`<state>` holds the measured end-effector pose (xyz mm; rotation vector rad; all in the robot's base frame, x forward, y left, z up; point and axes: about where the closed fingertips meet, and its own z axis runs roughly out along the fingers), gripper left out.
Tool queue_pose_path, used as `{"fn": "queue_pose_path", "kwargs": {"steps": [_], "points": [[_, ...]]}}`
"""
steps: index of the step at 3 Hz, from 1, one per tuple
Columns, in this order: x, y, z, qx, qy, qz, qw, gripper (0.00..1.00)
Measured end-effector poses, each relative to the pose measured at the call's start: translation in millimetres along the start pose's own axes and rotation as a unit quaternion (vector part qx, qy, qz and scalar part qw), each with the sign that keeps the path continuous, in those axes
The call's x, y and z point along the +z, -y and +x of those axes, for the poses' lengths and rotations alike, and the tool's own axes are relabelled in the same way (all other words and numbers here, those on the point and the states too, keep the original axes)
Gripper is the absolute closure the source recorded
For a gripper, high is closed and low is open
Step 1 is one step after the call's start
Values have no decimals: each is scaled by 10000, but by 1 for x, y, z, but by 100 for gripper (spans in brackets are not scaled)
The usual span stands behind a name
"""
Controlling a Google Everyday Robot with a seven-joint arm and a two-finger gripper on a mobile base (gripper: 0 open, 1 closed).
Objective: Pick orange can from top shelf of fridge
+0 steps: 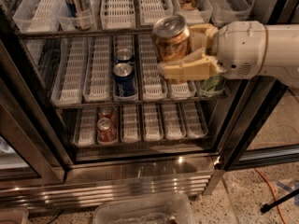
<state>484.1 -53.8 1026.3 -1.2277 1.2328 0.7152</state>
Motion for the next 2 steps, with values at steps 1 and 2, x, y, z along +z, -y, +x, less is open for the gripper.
{"fn": "queue_pose_path", "kwargs": {"steps": [1,2], "points": [[20,-49,10,98,-47,-1034,9946,100],[30,-86,14,248,-64,-1594,9869,100]]}}
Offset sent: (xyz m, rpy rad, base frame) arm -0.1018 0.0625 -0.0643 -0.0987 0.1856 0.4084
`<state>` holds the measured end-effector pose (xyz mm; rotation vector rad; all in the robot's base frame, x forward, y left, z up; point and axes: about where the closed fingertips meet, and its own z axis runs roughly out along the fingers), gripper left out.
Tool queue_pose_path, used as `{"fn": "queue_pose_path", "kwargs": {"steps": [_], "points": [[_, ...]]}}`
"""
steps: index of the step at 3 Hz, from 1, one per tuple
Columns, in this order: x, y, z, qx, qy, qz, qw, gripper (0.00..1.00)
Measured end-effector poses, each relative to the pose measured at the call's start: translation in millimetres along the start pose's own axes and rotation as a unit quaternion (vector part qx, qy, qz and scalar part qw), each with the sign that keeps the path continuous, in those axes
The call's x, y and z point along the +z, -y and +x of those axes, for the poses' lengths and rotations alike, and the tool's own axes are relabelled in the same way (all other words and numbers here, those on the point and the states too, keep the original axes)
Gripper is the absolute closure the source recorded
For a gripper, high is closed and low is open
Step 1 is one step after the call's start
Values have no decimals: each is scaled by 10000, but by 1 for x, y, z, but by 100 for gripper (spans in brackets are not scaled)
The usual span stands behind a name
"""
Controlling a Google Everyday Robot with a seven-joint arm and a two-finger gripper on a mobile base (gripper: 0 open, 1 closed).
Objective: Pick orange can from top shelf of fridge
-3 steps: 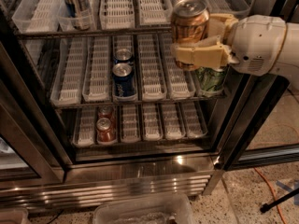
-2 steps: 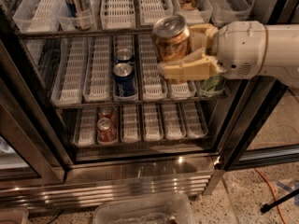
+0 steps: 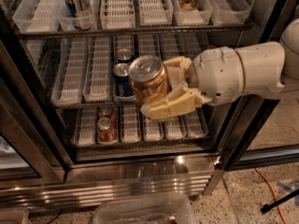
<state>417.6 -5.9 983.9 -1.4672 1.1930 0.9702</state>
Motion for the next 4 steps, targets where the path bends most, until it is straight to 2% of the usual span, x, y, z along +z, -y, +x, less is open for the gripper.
{"fn": "queue_pose_path", "kwargs": {"steps": [1,2,3,4], "points": [[12,-27,-4,353,81,21,9993,100],[21,-44,-10,601,280,397,9970,100],[37,-56,-3,926,409,801,9916,100],[37,-56,-3,926,409,801,9916,100]]}}
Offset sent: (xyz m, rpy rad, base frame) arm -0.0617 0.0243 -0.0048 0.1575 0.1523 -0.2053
